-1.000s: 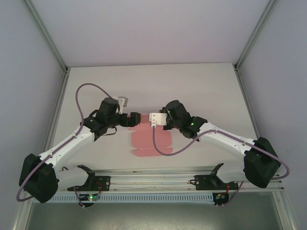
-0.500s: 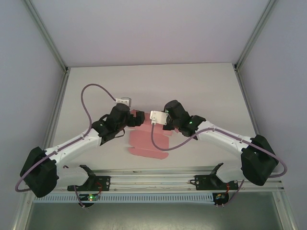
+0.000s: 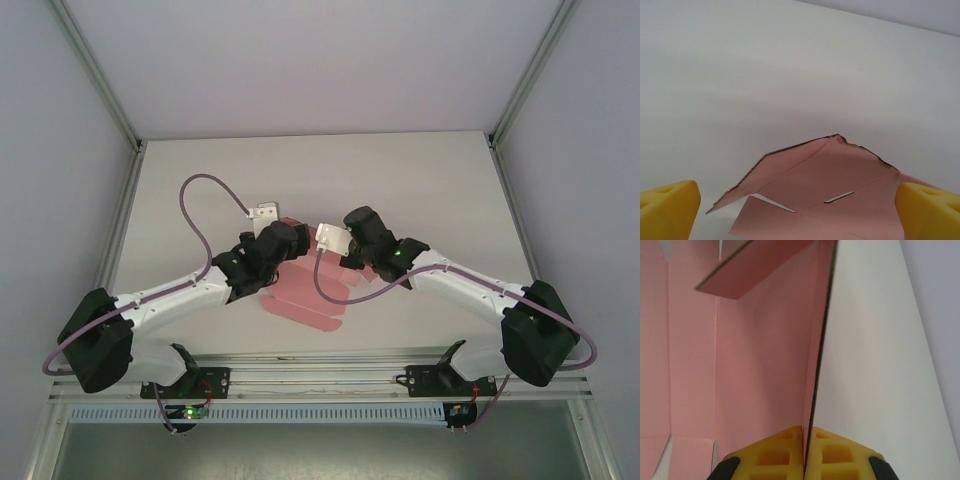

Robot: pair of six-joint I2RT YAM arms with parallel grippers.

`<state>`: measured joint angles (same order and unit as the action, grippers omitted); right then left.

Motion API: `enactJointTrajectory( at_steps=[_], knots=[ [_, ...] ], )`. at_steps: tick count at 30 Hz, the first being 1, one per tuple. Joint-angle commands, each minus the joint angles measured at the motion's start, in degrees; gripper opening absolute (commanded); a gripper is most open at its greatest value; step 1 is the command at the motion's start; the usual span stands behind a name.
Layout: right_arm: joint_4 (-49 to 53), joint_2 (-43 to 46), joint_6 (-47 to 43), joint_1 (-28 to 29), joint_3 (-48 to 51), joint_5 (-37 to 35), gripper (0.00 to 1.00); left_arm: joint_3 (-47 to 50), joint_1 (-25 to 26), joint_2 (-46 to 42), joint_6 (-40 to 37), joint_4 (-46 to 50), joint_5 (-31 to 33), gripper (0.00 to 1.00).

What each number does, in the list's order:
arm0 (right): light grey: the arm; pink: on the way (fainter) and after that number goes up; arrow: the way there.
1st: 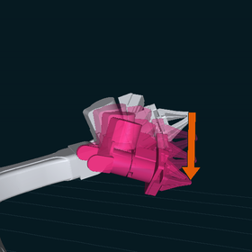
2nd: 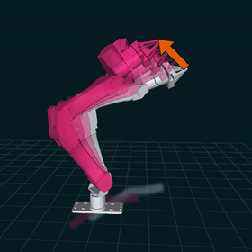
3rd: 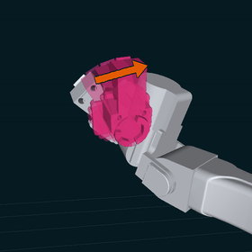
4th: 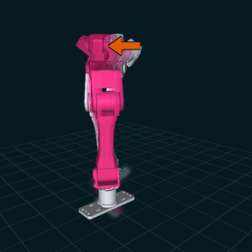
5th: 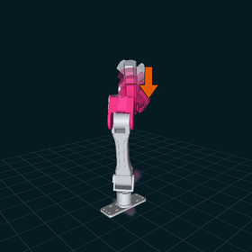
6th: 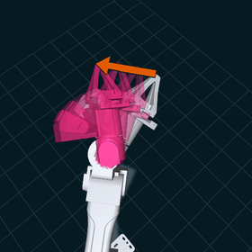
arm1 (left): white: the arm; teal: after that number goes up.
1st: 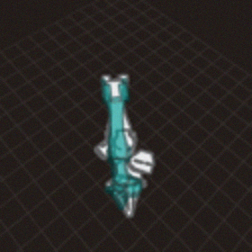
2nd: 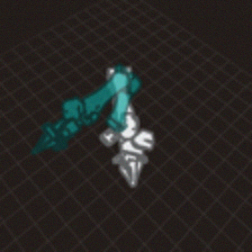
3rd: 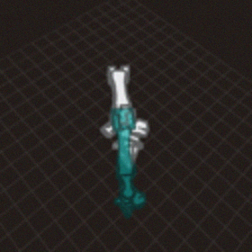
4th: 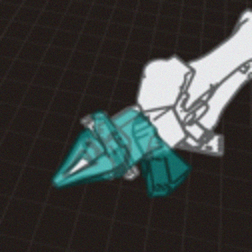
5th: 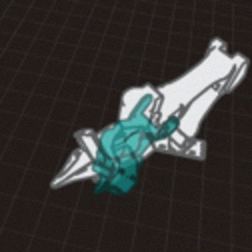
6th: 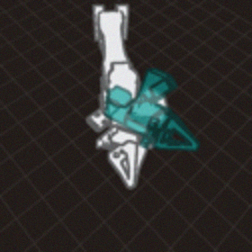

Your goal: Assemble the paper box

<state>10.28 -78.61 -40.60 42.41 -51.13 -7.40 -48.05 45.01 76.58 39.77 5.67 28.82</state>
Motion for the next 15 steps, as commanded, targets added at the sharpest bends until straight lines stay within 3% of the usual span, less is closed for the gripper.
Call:
enactJointTrajectory(
  at_steps=[1, 7, 15],
  knots=[
    [-2.96, 0.34, -0.86, 0.16, -3.15, 6.43, 0.03, -0.56, 0.71, -2.31, -3.84, 3.76, -0.72, 1.00],
    [-1.34, 1.82, -0.61, -3.24, -2.86, 9.34, 0.03, 8.87, -1.78, -14.88, -7.54, 1.53, -7.15, 1.00],
    [-0.86, 5.38, 0.52, -6.21, -0.47, 15.53, 0.03, 18.96, -19.58, -24.27, -6.63, -3.56, -34.73, 1.00]
  ],
)
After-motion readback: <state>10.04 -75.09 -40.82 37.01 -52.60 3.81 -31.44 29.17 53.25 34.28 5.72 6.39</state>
